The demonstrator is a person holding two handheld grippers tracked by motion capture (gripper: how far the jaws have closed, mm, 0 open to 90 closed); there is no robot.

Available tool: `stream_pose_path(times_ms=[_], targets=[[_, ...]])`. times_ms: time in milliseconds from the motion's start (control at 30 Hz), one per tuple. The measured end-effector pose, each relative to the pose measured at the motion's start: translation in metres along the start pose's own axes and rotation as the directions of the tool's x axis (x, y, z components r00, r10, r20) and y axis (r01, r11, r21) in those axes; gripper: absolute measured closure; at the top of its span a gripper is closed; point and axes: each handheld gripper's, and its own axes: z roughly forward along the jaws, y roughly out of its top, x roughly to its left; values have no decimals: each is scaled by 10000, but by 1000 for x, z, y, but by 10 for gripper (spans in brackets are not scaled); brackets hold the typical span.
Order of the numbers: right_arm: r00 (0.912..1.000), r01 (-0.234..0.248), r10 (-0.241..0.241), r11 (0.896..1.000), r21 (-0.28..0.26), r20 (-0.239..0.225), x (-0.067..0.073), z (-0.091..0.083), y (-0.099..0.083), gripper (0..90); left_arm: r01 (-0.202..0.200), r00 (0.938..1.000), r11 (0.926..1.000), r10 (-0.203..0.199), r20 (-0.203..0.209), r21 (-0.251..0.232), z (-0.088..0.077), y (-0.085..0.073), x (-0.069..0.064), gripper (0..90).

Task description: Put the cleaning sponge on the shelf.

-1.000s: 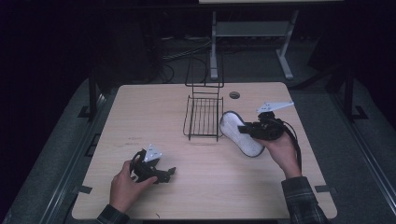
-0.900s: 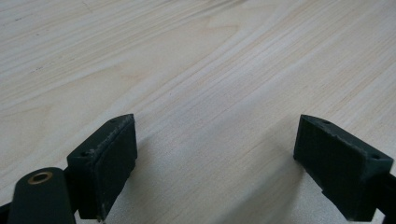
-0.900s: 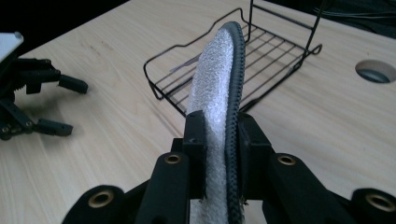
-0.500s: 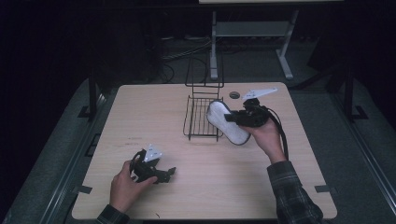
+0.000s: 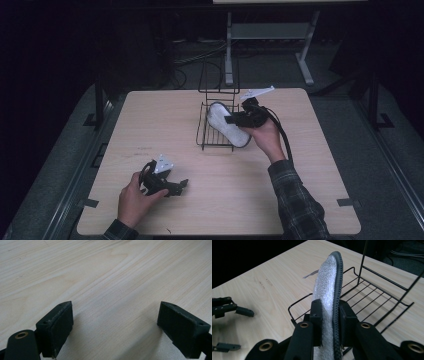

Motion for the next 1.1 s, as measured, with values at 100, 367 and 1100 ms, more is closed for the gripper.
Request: stream_pose_path(times_ms=[100,367,1100], targets=[[10000,91,-91,9999,-62,3,-2,9,2,762,-23,10000,10000,23,-6,17,0,0,0,125],[10000,-53,53,10000,-2,69,-6,29,0,759,-18,10000,10000,18,-4,18,0,0,0,125],[9981,-254,237,9993,279,571,-15,59,4,715,-19,10000,10000,19,-7,29,0,0,0,125]])
